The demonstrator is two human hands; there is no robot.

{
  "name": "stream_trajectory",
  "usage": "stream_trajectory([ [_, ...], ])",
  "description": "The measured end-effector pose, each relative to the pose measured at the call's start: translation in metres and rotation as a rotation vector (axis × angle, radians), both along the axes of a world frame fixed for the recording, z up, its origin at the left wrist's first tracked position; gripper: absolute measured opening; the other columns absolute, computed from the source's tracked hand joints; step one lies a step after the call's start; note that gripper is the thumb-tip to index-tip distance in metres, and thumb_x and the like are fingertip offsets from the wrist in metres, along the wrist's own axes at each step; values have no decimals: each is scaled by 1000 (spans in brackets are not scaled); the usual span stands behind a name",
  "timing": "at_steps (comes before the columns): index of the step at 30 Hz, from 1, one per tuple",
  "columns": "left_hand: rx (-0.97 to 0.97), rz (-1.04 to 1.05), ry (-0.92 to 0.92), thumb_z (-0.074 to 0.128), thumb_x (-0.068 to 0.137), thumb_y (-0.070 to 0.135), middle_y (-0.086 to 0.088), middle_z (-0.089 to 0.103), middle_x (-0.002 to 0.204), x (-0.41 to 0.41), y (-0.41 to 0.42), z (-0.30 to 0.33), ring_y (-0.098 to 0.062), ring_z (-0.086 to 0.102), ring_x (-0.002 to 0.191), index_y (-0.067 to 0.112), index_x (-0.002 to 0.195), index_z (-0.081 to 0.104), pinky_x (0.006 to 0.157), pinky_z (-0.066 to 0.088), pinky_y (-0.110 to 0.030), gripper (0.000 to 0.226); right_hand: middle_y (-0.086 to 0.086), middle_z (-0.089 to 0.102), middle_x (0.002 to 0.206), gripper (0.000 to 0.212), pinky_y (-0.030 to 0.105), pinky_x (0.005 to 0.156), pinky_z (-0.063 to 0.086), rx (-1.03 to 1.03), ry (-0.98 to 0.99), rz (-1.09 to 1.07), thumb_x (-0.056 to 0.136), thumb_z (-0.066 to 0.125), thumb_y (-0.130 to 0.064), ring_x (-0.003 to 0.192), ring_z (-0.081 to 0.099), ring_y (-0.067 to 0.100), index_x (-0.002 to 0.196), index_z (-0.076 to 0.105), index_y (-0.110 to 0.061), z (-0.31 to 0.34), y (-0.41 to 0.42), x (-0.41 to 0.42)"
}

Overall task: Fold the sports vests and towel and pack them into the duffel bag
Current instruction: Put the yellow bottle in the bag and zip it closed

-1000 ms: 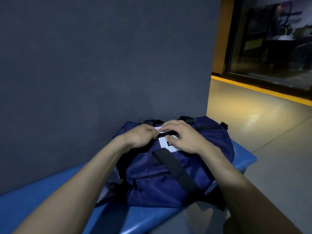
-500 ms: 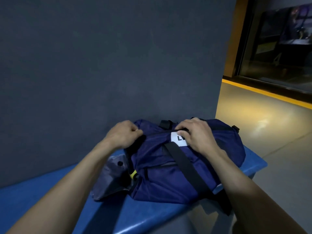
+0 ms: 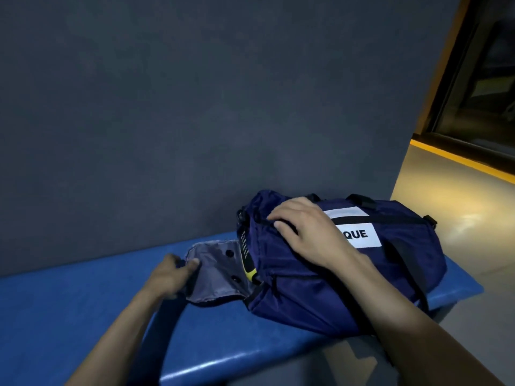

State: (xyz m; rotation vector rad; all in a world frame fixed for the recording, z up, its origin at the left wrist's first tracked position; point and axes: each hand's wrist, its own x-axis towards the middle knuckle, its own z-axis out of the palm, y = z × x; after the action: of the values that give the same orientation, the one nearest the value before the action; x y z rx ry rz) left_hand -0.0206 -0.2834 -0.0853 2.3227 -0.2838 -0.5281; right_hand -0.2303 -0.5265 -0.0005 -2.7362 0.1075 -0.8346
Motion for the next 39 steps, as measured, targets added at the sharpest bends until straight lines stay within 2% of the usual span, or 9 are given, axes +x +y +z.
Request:
stream_trajectory([
  [5, -653, 113, 267, 69, 96, 18, -17, 72, 99, -14, -10, 14, -23, 68, 74, 6, 127, 57, 62, 54, -32, 35, -11, 67, 109, 20, 42, 93, 48, -76, 55, 117, 97, 59, -24, 104, 54, 16, 112, 72, -22, -3, 31, 15],
  [8, -932, -77, 318, 58, 102, 29, -5, 72, 102, -35, -20, 35, -13, 70, 79, 17, 130, 57, 69, 52, -30, 30, -8, 68, 102, 20, 43, 85, 51, -110, 81, 170, 92, 58, -18, 94, 54, 18, 106, 73, -20, -1, 44, 20],
  [11, -764, -447, 300, 45, 106, 41, 3, 72, 113, -56, -33, 37, -11, 65, 97, 20, 132, 62, 82, 51, -26, 38, -5, 65, 113, 26, 42, 88, 49, -157, 34, 149, 89, 57, -13, 102, 55, 21, 110, 71, -19, -1, 53, 21],
  [14, -642, -621, 146, 48, 105, 6, 4, 69, 98, -61, -41, 32, -9, 59, 90, 11, 117, 66, 78, 46, -19, 22, -6, 62, 134, 35, 37, 108, 36, -262, 77, 151, 89, 48, -22, 130, 48, 21, 116, 71, -23, -1, 60, 22],
  [17, -549, -644, -28, 53, 96, -9, 0, 66, 96, -49, -34, 26, -9, 59, 85, 11, 106, 67, 80, 50, -22, 26, -9, 70, 114, 38, 39, 117, 23, -341, 236, 123, 89, 39, -29, 135, 46, 18, 104, 74, -23, -8, 65, 28],
  [23, -38, -803, 32, 81, 84, 41, 11, 62, 76, -59, -21, -10, -4, 55, 66, 22, 90, 67, 67, 46, -20, 24, -7, 67, 88, 18, 35, 112, 16, -454, 367, 27, 89, 56, -18, 113, 51, 14, 92, 73, -24, -13, 72, 37],
  [29, -175, -861, -40, 74, 92, 33, 15, 43, 55, -66, -26, -16, -5, 39, 55, 21, 60, 50, 59, 35, -24, 42, -2, 68, 82, 21, 38, 119, 9, -528, 451, 26, 75, 65, -9, 109, 53, 18, 88, 76, -22, -16, 80, 39],
  [33, -224, -829, 43, 69, 96, 38, 17, 52, 54, -62, -18, -9, 0, 43, 54, 24, 74, 73, 58, 34, -21, 26, -6, 61, 84, 18, 47, 116, 12, -537, 593, 77, 84, 64, -38, 111, 39, 19, 87, 75, -24, -18, 88, 31],
  [39, -303, -723, 127, 63, 99, 30, 6, 52, 61, -65, -19, -11, -6, 41, 52, 5, 79, 65, 55, 33, -26, 32, -12, 61, 84, 34, 43, 102, 19, -520, 581, 105, 76, 74, -61, 106, 36, 17, 85, 74, -28, -31, 93, 35],
])
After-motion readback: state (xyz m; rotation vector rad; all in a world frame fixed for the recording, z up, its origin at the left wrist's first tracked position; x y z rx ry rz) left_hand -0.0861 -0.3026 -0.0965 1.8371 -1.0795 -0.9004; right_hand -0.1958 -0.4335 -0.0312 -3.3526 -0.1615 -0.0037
